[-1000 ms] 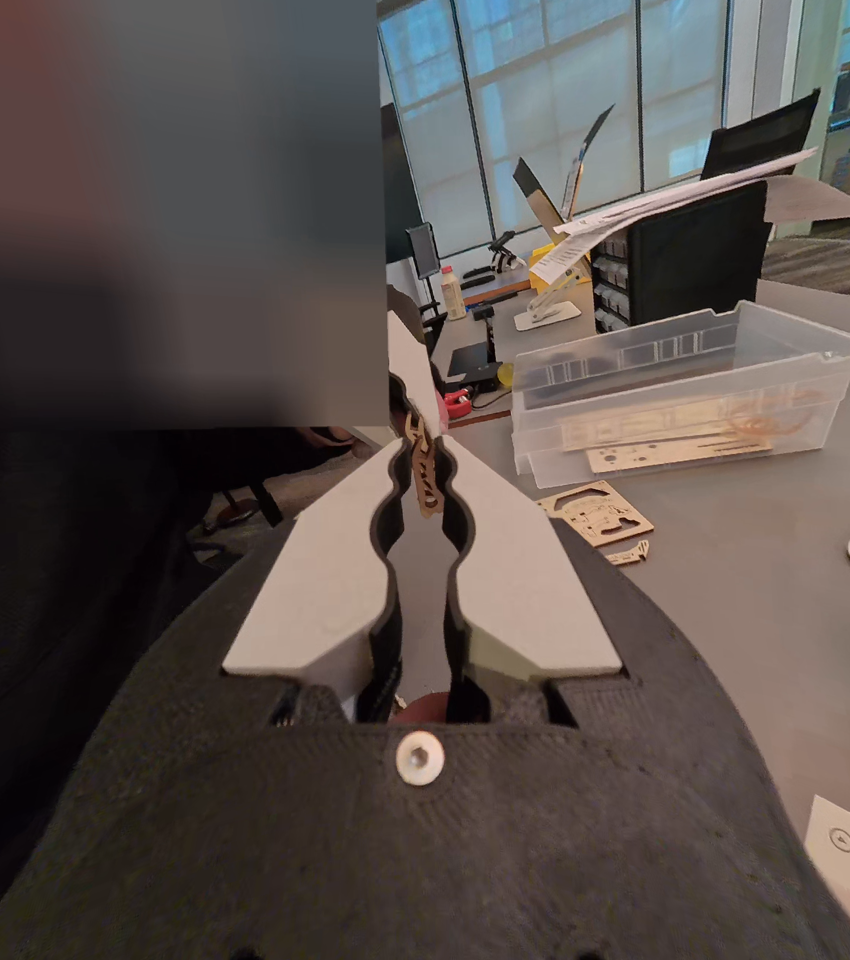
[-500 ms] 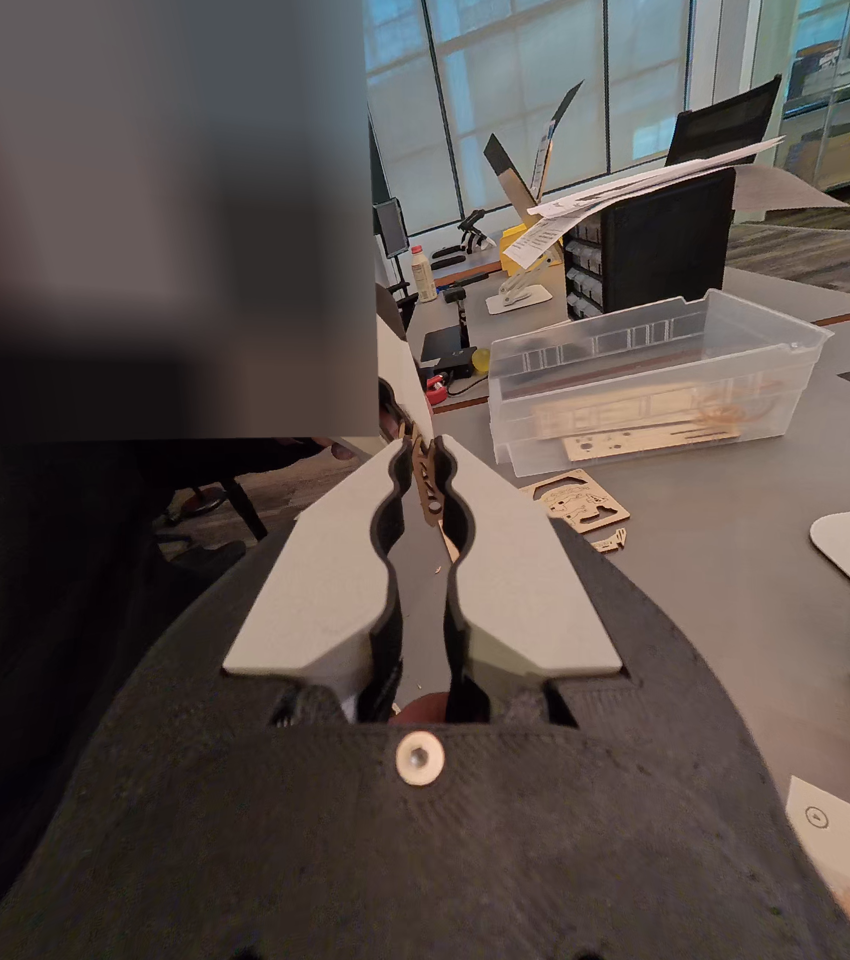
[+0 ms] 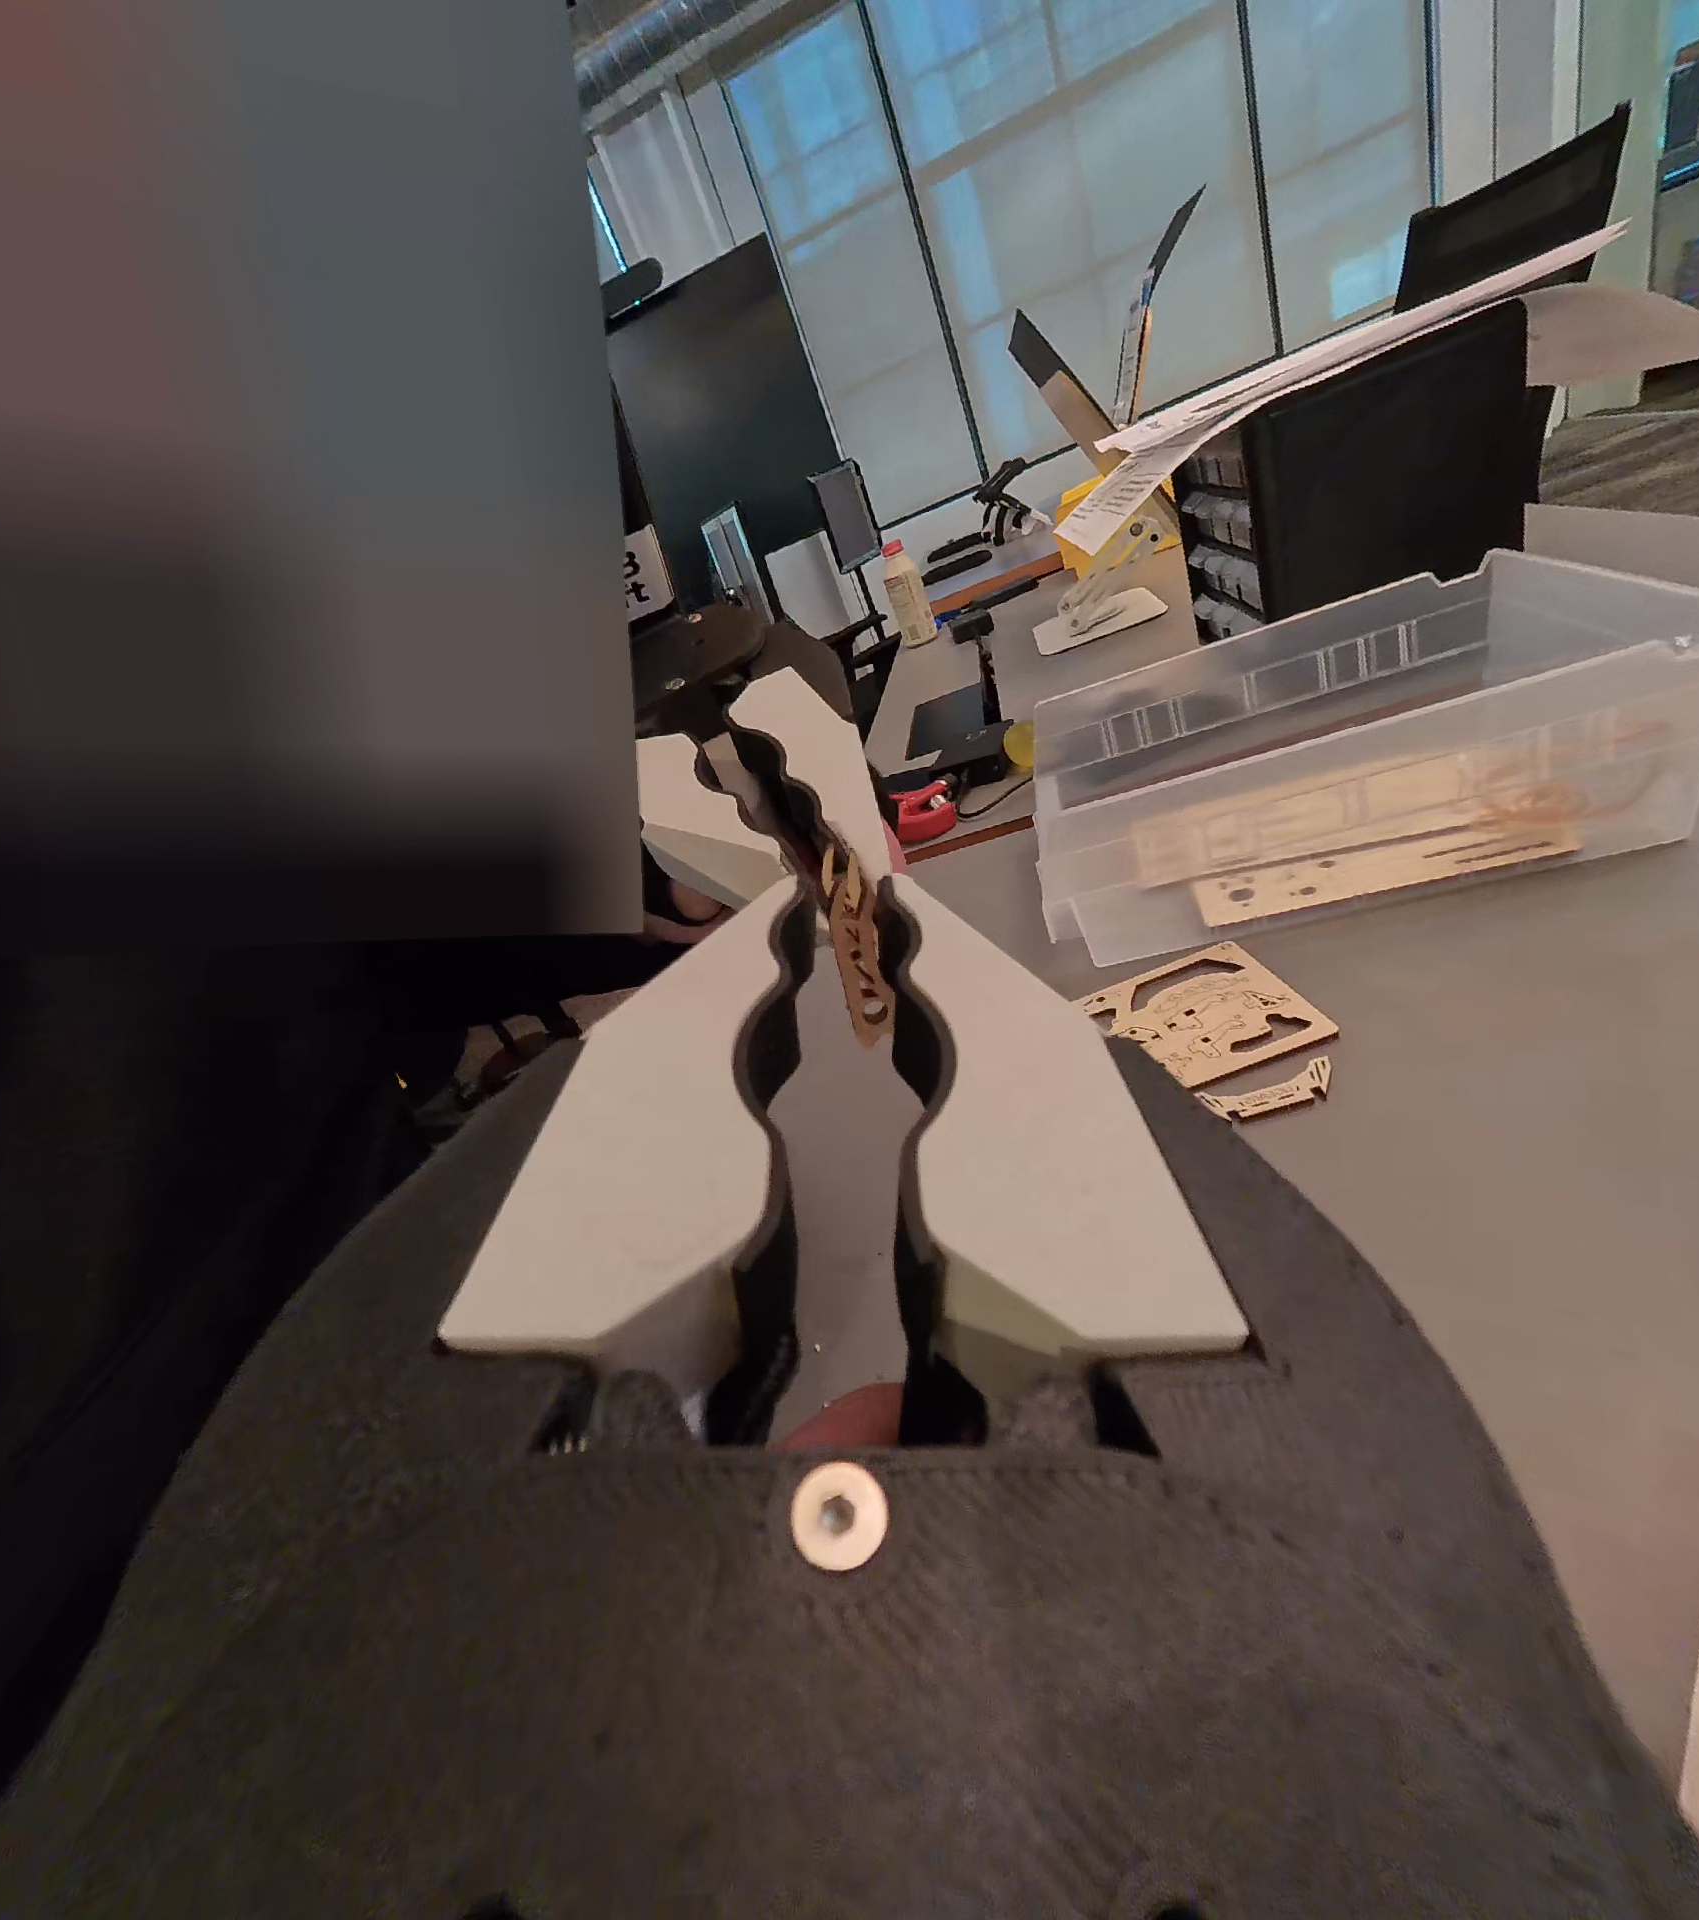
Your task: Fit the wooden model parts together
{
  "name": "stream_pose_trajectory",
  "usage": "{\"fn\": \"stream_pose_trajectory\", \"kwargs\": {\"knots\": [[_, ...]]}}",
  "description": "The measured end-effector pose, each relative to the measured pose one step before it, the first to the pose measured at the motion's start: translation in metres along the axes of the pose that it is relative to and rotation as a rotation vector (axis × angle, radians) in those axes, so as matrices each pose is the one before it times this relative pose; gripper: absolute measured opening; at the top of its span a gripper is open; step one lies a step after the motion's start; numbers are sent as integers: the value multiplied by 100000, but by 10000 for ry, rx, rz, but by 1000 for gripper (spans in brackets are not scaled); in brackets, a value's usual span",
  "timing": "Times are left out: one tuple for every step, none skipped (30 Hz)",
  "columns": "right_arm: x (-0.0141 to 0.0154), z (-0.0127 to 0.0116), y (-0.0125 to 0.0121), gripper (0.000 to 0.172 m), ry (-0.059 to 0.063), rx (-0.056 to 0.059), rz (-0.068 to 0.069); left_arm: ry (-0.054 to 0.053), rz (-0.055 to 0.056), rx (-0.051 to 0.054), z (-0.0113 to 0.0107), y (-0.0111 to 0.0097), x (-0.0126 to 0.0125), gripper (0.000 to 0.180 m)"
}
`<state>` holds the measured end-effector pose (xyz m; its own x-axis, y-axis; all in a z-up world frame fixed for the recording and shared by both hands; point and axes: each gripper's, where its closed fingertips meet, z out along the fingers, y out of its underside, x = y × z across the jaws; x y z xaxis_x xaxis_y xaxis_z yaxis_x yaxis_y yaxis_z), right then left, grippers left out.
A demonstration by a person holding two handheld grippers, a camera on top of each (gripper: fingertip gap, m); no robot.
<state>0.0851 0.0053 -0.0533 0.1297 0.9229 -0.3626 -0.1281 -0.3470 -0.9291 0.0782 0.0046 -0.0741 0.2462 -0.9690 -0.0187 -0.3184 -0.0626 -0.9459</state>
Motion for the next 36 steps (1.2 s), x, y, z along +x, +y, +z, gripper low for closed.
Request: {"fn": "stream_pose_trajectory", "kwargs": {"knots": [[-27,13,-4,13,-2,11,-6,-19,-9,0,14,6,-28,5],[-6,-16,-47,13,9,22,-5,-68,40,-36,16,67,-94,5],[8,-19,-48,14,22,19,-16,-13,22,-1,8,-3,11,6],[7,-10,-11,15,33,-4,-42,26,-30,20,8,-26,45,5],[-24,-11,-2,16,12,-2,-49,4,-19,7,17,19,10,5],[-21,8,-40,17,-3,11,-5,-9,-2,-9,33,52,-25,6],[24,-7,-43,21,10,8,18,11,-33,5,33,47,1,6],[45,-10,-44,23,21,3,6,7,-56,27,13,19,-18,6],[-26,-14,-46,23,-4,9,-14,-8,-54,24,13,22,-51,6],[-38,-24,-82,24,-4,22,-16,4,-54,24,-8,17,-40,6],[-21,-39,-75,25,4,13,-10,2,-42,31,-12,-11,-41,6],[3,-60,-37,26,14,-1,-10,-5,-31,18,-20,17,-50,6],[21,-95,-61,27,38,12,-26,3,-62,29,-13,23,-69,6],[50,-153,-56,28,51,18,-30,31,-125,53,-25,27,-71,6],[167,-182,17,28,116,-28,-18,44,-161,69,-39,19,-78,6],[180,-190,113,29,133,-88,-35,43,-170,73,-33,17,-85,6],[165,-217,121,30,117,-80,-39,48,-176,69,-45,19,-87,6],[166,-252,134,30,127,-78,-43,56,-176,73,-62,23,-74,6],[148,-269,223,30,153,-150,-76,47,-174,84,-111,8,-83,5],[116,-286,316,30,169,-223,-90,18,-166,65,-145,34,-135,6],[2,-277,418,30,138,-292,-99,-8,-150,49,-219,111,-180,5],[-44,-250,577,30,155,-380,-139,-40,-188,35,-289,199,-231,6],[4,-182,787,30,235,-486,-259,-24,-231,61,-328,221,-192,6],[-129,-60,1084,28,200,-624,-356,7,-233,58,-341,261,-95,6],[-391,159,1386,27,29,-767,-284,-36,-171,33,-324,328,-123,5],[-503,400,1476,28,-30,-807,-201,-97,-115,8,-303,381,-166,5],[-595,608,1365,28,-17,-724,-269,-109,-99,-22,-284,422,-158,5],[-778,795,1392,27,-65,-739,-381,-86,-95,-16,-263,386,-100,6],[-622,973,1357,24,38,-710,-372,-41,-140,31,-258,317,-52,6],[-543,1069,1206,22,49,-619,-341,-4,-178,39,-215,329,-44,6],[-381,1056,961,21,76,-446,-252,-40,-161,-6,-180,404,-143,6],[-50,898,785,20,165,-337,-75,-54,-134,-13,-173,394,-166,6],[307,661,589,20,280,-237,45,-18,-108,-7,-187,331,-81,6],[857,449,256,21,534,-73,153,-43,-57,-33,-184,358,-100,6],[1299,333,75,21,723,7,263,-80,-37,-52,-181,385,-151,6],[1227,345,104,19,632,-41,291,-55,-77,-15,-193,321,-133,6]]}}
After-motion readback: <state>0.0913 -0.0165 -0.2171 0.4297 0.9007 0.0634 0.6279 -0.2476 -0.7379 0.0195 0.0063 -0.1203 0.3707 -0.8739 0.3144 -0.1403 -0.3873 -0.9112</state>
